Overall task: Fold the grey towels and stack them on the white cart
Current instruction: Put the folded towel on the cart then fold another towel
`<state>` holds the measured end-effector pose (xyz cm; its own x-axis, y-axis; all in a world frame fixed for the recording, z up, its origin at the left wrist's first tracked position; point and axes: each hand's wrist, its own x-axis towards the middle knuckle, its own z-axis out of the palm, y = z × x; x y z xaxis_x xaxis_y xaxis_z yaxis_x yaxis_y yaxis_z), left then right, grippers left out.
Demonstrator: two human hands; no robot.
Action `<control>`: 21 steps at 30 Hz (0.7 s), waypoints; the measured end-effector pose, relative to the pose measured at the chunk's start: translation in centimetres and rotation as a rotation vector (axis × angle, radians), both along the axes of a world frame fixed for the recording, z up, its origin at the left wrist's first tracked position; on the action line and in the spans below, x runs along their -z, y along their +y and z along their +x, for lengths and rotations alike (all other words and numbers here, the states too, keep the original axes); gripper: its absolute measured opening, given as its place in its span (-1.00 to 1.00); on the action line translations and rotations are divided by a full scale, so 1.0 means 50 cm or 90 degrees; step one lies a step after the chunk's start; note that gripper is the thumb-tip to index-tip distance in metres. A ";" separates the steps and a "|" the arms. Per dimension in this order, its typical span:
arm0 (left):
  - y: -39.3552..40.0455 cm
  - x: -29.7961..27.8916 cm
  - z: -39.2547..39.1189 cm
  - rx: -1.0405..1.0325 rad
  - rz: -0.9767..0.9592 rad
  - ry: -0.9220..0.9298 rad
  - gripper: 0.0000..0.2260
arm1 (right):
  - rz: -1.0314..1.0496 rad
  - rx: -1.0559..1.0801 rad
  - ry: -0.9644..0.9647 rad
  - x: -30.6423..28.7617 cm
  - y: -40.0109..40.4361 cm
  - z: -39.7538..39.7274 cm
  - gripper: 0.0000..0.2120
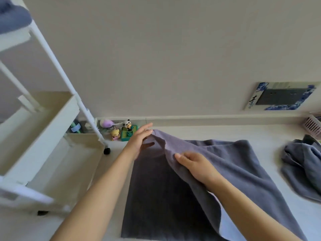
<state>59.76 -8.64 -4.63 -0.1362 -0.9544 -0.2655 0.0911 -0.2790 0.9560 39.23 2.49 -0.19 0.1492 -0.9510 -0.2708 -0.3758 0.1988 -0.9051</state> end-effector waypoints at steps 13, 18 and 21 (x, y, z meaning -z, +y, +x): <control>0.308 0.237 0.082 -0.196 0.376 -0.131 -0.50 | 0.142 -0.109 0.065 0.215 -0.003 0.206 -0.79; 0.362 0.239 0.094 -0.100 0.311 -0.288 -0.67 | 0.076 -0.268 0.212 0.282 -0.020 0.216 -0.71; 0.387 0.236 0.089 -0.059 0.200 -0.406 -0.76 | -0.181 -0.468 0.379 0.287 -0.040 0.230 -0.64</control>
<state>64.20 10.73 -16.44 0.2150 -0.8202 -0.5301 -0.4215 -0.5676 0.7072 50.72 0.48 -14.55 0.6426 -0.7174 -0.2691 -0.7282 -0.4626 -0.5058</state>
